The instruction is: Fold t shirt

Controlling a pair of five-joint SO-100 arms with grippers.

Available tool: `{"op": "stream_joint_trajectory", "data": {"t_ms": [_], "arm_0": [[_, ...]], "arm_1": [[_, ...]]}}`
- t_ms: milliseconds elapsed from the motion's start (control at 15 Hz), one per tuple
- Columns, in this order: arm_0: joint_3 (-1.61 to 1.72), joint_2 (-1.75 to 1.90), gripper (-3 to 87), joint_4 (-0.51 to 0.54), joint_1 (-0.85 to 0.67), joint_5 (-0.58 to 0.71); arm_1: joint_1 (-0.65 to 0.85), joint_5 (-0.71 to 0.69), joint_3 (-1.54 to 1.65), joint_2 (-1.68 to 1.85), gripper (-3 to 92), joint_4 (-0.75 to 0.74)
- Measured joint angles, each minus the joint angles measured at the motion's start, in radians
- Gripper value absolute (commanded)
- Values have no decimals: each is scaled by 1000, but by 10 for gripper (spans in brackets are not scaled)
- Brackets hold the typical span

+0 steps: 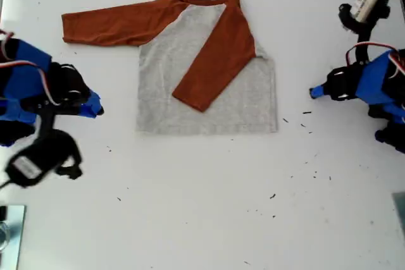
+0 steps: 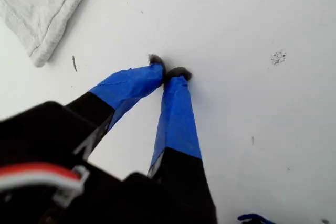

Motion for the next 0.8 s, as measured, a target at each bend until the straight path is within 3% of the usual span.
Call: {"op": "stream_joint_trajectory", "data": {"t_ms": [133,200,267,333,600,800], "arm_0": [[-35,-48,5,18,-44,-2],[-34,-26,206,28,-117,18],[-20,14,300,38,-222,95],[0,49,331,60,-344,160],[8,74,348,64,-959,561],[48,-15,342,-37,-1264,706]], "arm_1": [[0,0,12,29,35,-2],[0,0,26,63,35,0],[0,0,49,130,35,14],[0,0,69,204,35,40],[-3,2,77,311,35,84],[-3,2,77,311,35,84]]}}
